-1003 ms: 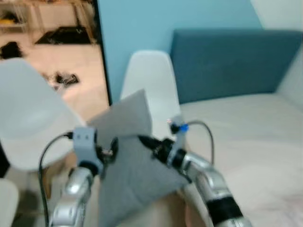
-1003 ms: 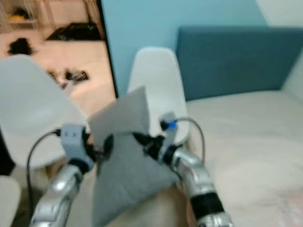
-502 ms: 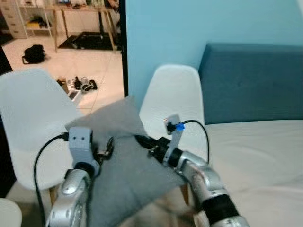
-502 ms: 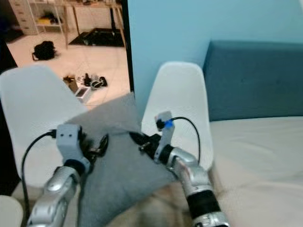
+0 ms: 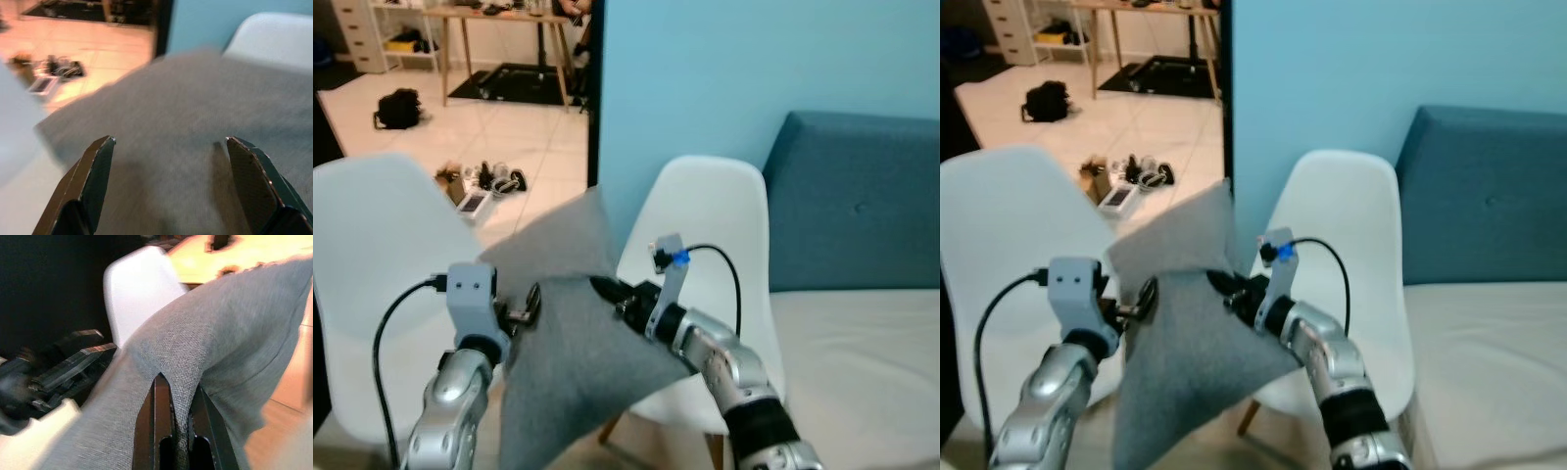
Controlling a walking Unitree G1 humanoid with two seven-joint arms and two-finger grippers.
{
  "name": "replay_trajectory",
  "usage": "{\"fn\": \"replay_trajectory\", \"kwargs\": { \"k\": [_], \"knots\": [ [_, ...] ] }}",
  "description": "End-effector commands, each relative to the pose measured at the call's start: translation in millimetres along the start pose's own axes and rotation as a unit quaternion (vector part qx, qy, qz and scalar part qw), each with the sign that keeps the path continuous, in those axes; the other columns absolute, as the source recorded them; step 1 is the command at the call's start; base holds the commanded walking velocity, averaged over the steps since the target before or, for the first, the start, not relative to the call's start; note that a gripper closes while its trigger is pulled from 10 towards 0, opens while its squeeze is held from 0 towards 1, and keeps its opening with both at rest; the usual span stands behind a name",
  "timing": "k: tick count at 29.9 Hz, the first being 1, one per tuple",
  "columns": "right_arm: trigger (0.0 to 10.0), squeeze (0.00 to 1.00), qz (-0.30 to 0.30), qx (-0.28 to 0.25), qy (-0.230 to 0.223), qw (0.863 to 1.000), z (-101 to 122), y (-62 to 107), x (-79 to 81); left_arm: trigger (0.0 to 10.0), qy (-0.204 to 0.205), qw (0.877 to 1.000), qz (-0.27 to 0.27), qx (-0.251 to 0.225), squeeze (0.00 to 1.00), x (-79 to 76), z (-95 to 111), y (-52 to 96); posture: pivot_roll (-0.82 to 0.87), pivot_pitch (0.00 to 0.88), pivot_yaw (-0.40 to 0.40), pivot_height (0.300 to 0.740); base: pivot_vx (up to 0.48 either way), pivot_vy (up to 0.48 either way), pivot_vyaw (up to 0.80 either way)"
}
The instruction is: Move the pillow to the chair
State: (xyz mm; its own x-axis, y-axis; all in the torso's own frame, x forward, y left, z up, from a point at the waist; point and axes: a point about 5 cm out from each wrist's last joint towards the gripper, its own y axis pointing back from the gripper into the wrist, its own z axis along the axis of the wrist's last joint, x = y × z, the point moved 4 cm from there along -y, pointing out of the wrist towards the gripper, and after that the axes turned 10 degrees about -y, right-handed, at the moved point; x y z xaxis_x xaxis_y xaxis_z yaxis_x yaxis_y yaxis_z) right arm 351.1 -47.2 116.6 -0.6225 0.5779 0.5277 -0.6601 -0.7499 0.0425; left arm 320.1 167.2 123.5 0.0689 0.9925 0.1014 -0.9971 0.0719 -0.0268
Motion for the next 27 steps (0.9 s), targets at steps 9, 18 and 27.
{"fn": "replay_trajectory", "kwargs": {
  "k": [9, 18, 27],
  "knots": [
    [10.0, 0.0, -0.031, -0.037, -0.001, 0.999, 21, -3.6, -6.4, 10.0, 0.017, 1.0, -0.005, 0.005, 0.0, -0.3, -4, 3.6, 0.0, 0.0, -0.073, 0.74, 0.0, 0.0, -0.73],
    [10.0, 0.0, -0.059, -0.041, 0.006, 0.997, 25, -5.9, -11.8, 10.0, 0.017, 1.0, -0.002, 0.004, 0.0, -0.1, -3, 3.7, 0.0, 0.0, -0.075, 0.74, 0.0, 0.0, -0.72],
    [10.0, 0.0, -0.076, -0.005, 0.011, 0.997, 19, -14.0, -14.5, 10.0, 0.015, 1.0, 0.002, 0.004, 0.0, 1.2, -3, 4.4, 0.01, 0.0, -0.069, 0.73, 0.0, 0.0, 0.0]
  ]
}}
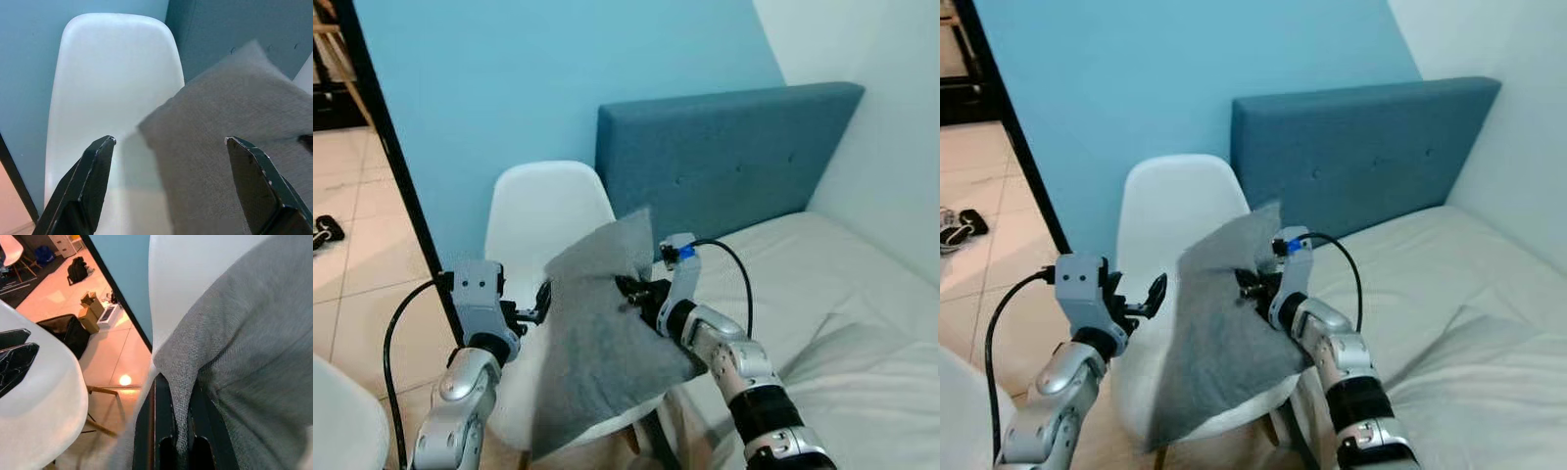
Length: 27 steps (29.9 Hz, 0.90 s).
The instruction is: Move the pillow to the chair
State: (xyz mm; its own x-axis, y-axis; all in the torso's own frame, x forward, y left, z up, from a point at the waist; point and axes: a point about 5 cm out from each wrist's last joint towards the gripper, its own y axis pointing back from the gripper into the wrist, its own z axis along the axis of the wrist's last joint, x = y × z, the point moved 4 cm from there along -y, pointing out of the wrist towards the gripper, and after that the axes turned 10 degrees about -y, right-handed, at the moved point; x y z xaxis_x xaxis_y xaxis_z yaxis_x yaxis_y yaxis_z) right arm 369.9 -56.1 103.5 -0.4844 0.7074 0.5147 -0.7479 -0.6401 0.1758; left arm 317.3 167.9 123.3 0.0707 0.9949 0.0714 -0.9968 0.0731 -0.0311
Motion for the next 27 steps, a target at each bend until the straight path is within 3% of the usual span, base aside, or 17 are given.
{"fn": "replay_trajectory", "kwargs": {
  "k": [1, 13, 17, 27],
  "knots": [
    [10.0, 0.0, 0.017, -0.028, 0.012, 0.999, 21, -6.2, 10.7, 10.0, 0.0, 1.0, 0.005, 0.006, 0.0, 1.4, -2, 1.6, 0.01, 0.0, -0.07, 0.725, 0.0, 0.0, 0.0],
    [10.0, 0.0, 0.038, -0.029, 0.021, 0.999, 23, -18.5, 25.7, 10.0, 0.0, 1.0, 0.022, 0.004, 0.0, 5.3, -2, 1.4, 0.01, 0.0, -0.075, 0.68, 0.0, 0.0, 0.0],
    [10.0, 0.0, 0.058, -0.031, 0.044, 0.997, 20, -18.0, 32.7, 10.0, 0.002, 1.0, 0.023, 0.004, 0.0, 4.7, -3, 1.7, 0.01, 0.0, -0.079, 0.665, 0.0, 0.0, 0.0],
    [10.0, 0.0, 0.062, -0.028, 0.049, 0.996, 18, -17.7, 32.3, 10.0, 0.005, 1.0, 0.024, 0.005, 0.0, 3.5, -4, 1.8, 0.01, 0.0, -0.085, 0.665, 0.0, 0.0, 0.0]
  ]
}}
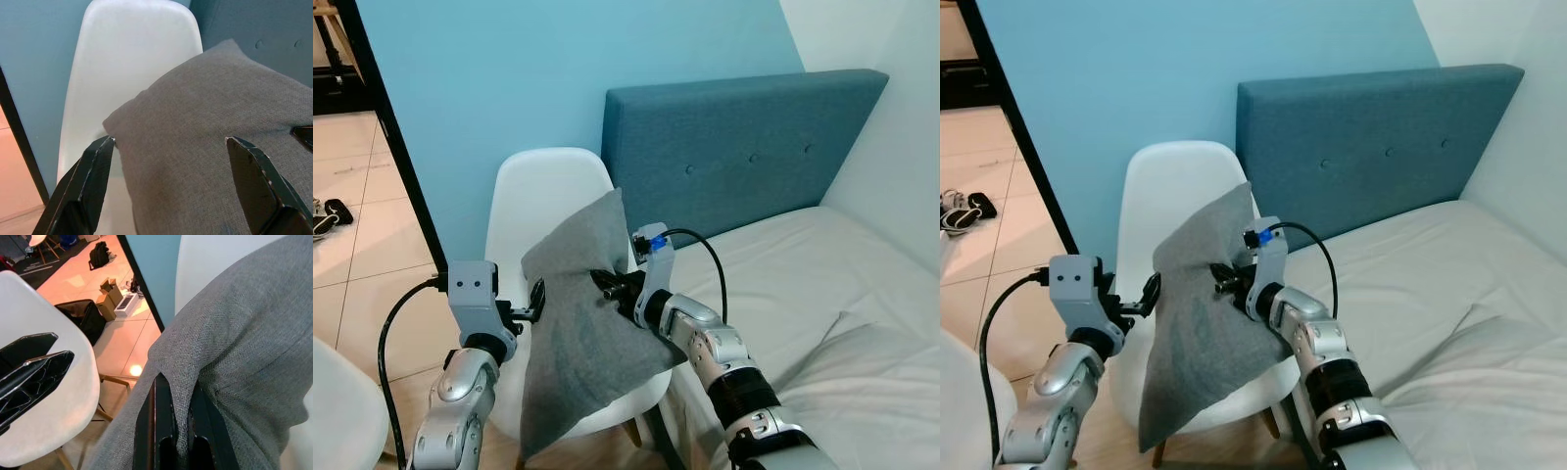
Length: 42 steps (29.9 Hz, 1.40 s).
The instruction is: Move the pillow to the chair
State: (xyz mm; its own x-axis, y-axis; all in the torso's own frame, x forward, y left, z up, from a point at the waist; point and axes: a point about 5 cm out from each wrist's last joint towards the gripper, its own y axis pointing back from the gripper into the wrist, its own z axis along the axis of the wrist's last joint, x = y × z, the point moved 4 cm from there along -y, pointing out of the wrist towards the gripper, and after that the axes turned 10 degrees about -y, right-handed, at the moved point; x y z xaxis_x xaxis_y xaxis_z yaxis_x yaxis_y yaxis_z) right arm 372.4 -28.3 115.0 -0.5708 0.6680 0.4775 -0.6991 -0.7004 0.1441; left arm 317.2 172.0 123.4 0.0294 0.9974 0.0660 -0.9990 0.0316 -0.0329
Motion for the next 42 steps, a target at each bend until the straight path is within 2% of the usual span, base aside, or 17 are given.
{"fn": "replay_trajectory", "kwargs": {
  "k": [1, 8, 18, 26, 29, 36, 39, 40, 42],
  "knots": [
    [10.0, 0.0, 0.02, -0.031, 0.023, 0.999, 15, -1.0, 6.7, 10.0, 0.003, 1.0, 0.003, 0.005, 0.0, -0.7, -4, 1.6, 0.01, 0.0, -0.086, 0.665, 0.0, 0.0, 0.0],
    [10.0, 0.0, 0.01, -0.012, 0.023, 1.0, 10, -3.3, 4.5, 10.0, 0.004, 1.0, 0.004, 0.005, 0.0, -0.8, -4, 1.5, 0.01, 0.0, -0.087, 0.655, 0.0, 0.0, 0.0],
    [10.0, 0.0, -0.012, -0.003, 0.012, 1.0, 9, -5.1, -1.1, 10.0, 0.004, 1.0, 0.009, 0.003, 0.0, 1.1, -2, 0.9, 0.01, 0.0, -0.088, 0.615, 0.0, 0.0, 0.0],
    [10.0, 0.0, -0.019, -0.002, 0.004, 1.0, 10, -13.0, 2.6, 10.0, -0.031, 0.999, 0.016, -0.009, 0.0, 3.6, 4, -1.8, 0.01, 0.0, -0.087, 0.585, 0.0, 0.0, 0.0],
    [10.0, 0.0, -0.04, 0.008, 0.014, 0.999, 7, -17.4, 1.2, 10.0, -0.043, 0.999, 0.02, -0.016, 0.0, 4.3, 8, -3.8, 0.01, 0.0, -0.088, 0.57, 0.0, 0.0, 0.0],
    [10.0, 0.0, -0.093, 0.009, 0.018, 0.995, 8, -24.6, -6.6, 10.0, -0.046, 0.999, 0.019, -0.016, 0.0, 3.1, 9, -2.6, 0.02, 0.0, -0.082, 0.54, 0.0, 0.0, 0.0],
    [10.0, 0.0, -0.125, 0.004, 0.019, 0.992, 12, -25.3, -14.6, 10.0, -0.046, 0.999, 0.018, -0.016, 0.0, 2.4, 9, -1.7, 0.03, 0.0, -0.08, 0.525, 0.0, 0.0, 0.0],
    [10.0, 0.0, -0.165, 0.0, 0.028, 0.986, 17, -23.5, -24.3, 10.0, -0.046, 0.999, 0.017, -0.016, 0.0, 2.0, 9, -1.1, 0.03, 0.0, -0.079, 0.515, 0.0, 0.0, 0.0],
    [10.0, 0.0, -0.184, -0.003, 0.034, 0.982, 19, -22.2, -29.0, 10.0, -0.046, 0.999, 0.017, -0.016, 0.0, 1.9, 9, -0.9, 0.03, 0.0, -0.079, 0.51, 0.0, 0.0, 0.0]
  ]
}}
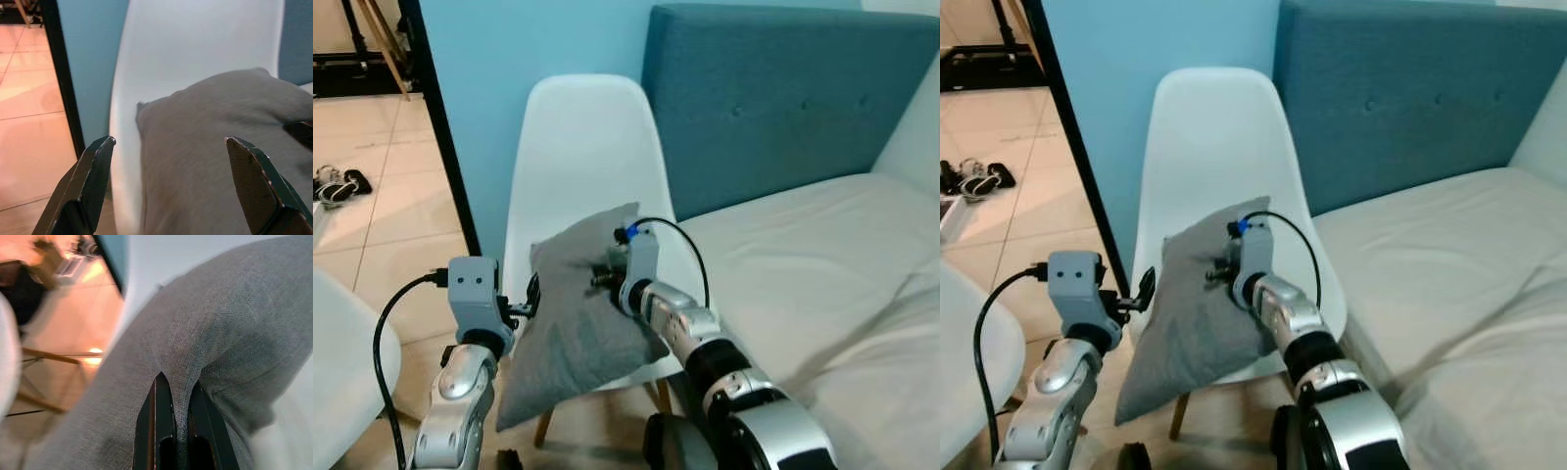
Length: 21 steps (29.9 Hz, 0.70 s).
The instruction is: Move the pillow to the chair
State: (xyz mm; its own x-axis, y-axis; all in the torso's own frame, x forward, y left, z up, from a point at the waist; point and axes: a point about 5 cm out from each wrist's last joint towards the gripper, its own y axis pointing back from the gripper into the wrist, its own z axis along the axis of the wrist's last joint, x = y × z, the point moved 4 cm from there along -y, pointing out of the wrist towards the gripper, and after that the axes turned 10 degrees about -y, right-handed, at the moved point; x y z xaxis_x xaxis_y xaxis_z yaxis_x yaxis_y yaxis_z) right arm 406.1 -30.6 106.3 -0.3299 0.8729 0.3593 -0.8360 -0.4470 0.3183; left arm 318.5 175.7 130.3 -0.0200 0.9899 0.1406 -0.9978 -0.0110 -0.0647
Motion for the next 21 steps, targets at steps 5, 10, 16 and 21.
{"fn": "replay_trajectory", "kwargs": {
  "k": [5, 10, 16, 21],
  "knots": [
    [10.0, 0.0, -0.103, -0.017, 0.03, 0.994, 13, 1.0, -26.4, 10.0, -0.005, 1.0, -0.006, -0.004, 0.0, -3.3, 4, 2.9, 0.04, 0.0, -0.087, 0.5, 0.0, 0.0, 0.0],
    [10.0, 0.0, -0.18, 0.001, 0.107, 0.978, 7, 5.1, -43.8, 10.0, -0.002, 1.0, -0.004, -0.003, 0.0, -4.3, 4, 6.3, 0.06, 0.0, -0.091, 0.5, 0.0, 0.0, 0.0],
    [10.0, 0.0, -0.215, 0.017, 0.164, 0.962, 3, 8.4, -53.2, 10.0, 0.0, 1.0, -0.005, -0.002, 0.0, -5.1, 4, 8.6, 0.06, 0.0, -0.094, 0.5, 0.0, 0.0, 0.0],
    [10.0, 1.0, -0.24, 0.021, 0.2, 0.95, 5, 11.2, -60.2, 10.0, 0.002, 1.0, -0.004, -0.001, 0.0, -5.6, 4, 9.7, 0.07, 0.0, -0.098, 0.5, 0.0, 0.0, 0.0]
  ]
}}
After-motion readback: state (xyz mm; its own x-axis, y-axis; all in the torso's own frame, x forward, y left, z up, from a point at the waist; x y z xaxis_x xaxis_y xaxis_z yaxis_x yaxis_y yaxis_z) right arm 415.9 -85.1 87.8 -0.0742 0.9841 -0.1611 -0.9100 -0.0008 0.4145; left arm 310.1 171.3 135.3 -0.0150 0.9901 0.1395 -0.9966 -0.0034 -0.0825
